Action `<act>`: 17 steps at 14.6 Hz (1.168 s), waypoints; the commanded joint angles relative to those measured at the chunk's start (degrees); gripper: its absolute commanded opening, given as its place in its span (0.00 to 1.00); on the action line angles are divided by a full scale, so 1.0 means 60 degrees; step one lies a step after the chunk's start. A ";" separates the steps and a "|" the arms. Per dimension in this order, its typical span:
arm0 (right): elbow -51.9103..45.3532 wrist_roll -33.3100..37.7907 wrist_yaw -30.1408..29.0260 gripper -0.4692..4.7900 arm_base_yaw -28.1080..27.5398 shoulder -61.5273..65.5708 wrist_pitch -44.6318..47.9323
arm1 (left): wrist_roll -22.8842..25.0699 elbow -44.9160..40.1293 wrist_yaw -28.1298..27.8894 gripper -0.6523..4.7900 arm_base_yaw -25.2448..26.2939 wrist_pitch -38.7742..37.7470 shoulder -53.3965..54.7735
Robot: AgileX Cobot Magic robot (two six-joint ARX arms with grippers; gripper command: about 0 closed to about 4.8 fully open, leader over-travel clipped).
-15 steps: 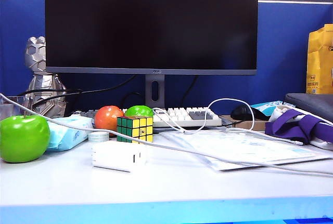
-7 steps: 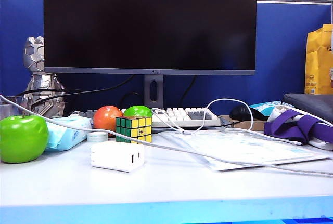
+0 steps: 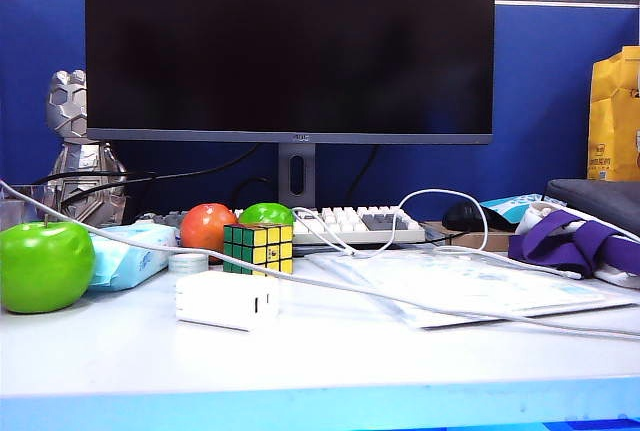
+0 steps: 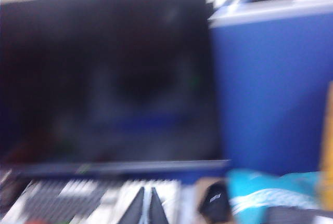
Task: Pick up the Type-C charging cable and the charging base, insert one end of the Type-C charger into the corresponding slot on the base, and finally place the plugged-in charger back on the table.
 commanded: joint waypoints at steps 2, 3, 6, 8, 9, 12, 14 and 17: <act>0.0743 -0.1417 -0.0331 0.09 0.1734 0.1089 -0.1133 | 0.1260 0.1639 0.2135 0.11 -0.0619 -0.1111 0.1734; 0.0812 -0.1450 -0.0419 0.09 0.2342 0.1293 -0.1508 | 0.2240 0.2065 0.2131 0.11 -0.1188 -0.1905 0.2167; 0.0812 -0.2211 -0.0532 0.09 0.3603 0.1840 -0.2641 | 0.3399 0.2317 0.2106 0.11 -0.2747 -0.2736 0.2936; 0.0812 -0.2656 -0.0579 0.09 0.4182 0.2116 -0.3217 | 0.3617 0.2317 0.2051 0.11 -0.3544 -0.3231 0.3330; 0.0812 -0.2907 -0.0823 0.09 0.4368 0.2277 -0.3381 | 0.3661 0.2317 0.2084 0.11 -0.3770 -0.3483 0.3537; 0.0805 -0.2987 -0.1104 0.25 0.4896 0.2572 -0.3781 | 0.4885 0.2317 0.2430 0.40 -0.4528 -0.4881 0.4222; 0.0805 -0.3257 -0.1049 0.39 0.4907 0.2572 -0.3694 | 0.6273 0.2313 0.2422 1.00 -0.4816 -0.5337 0.4342; 0.0812 -0.3257 -0.0816 0.49 0.4892 0.2543 -0.3395 | 0.9129 0.2295 0.1679 1.00 -0.5748 -0.5927 0.4681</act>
